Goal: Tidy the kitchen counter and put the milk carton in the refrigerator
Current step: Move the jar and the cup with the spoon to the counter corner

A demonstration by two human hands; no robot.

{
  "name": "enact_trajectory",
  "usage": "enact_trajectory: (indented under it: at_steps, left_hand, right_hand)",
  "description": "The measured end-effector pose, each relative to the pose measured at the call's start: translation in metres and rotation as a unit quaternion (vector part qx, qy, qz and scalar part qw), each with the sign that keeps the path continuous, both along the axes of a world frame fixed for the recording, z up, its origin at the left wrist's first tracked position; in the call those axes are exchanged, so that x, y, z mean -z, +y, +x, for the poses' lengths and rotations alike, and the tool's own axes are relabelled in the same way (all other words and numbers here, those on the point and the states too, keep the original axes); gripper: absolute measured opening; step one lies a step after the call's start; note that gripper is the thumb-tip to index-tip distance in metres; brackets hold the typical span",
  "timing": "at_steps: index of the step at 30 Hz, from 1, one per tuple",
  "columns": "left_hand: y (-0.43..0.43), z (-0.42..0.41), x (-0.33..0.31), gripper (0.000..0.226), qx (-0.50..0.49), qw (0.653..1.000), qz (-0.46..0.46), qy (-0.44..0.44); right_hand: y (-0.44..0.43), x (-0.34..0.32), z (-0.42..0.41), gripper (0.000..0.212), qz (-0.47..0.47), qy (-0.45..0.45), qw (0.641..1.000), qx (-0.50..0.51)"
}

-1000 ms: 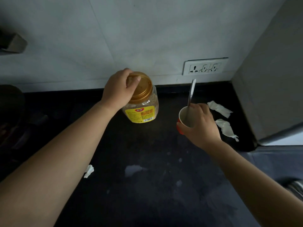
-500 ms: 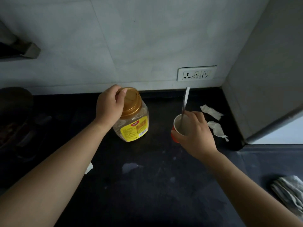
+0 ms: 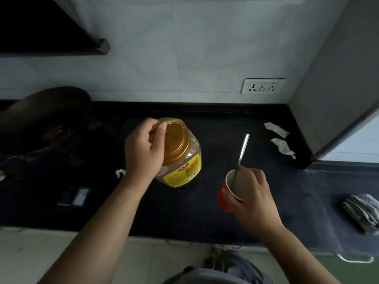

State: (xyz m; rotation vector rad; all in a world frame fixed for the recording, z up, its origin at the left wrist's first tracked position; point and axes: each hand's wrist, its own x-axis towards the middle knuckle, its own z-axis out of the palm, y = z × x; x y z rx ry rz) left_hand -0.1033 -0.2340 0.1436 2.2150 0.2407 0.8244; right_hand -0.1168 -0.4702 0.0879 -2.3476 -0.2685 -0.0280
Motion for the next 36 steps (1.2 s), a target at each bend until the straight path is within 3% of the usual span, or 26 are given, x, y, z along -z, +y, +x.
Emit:
enact_trajectory:
  at_steps: [10,15,18,24,31,36]
  left_hand:
    - [0.052,-0.236,0.005,0.017,-0.062,0.997,-0.034,0.038]
    - [0.067,-0.36,0.031,0.026,-0.145,0.985,-0.04,0.085]
    - [0.071,-0.422,0.045,0.026,-0.235,0.964,-0.065,0.109]
    - [0.094,-0.508,0.057,0.02,-0.418,0.887,-0.115,0.16]
    - [0.148,-0.559,0.076,0.022,-0.492,0.835,-0.208,0.131]
    - [0.225,-0.568,0.086,0.018,-0.494,0.823,-0.25,0.129]
  right_hand:
    - [0.08,-0.002,-0.151,0.061,-0.016,-0.006,0.99,-0.142]
    - [0.131,0.01,-0.22,0.06,-0.049,0.042,0.959,-0.275]
    - [0.168,0.016,-0.252,0.054,-0.062,0.037,0.934,-0.35]
    - [0.239,0.033,-0.293,0.048,-0.076,0.059,0.877,-0.471]
    - [0.325,0.052,-0.328,0.053,-0.061,0.088,0.82,-0.563]
    - [0.415,0.063,-0.332,0.054,-0.069,0.091,0.813,-0.571]
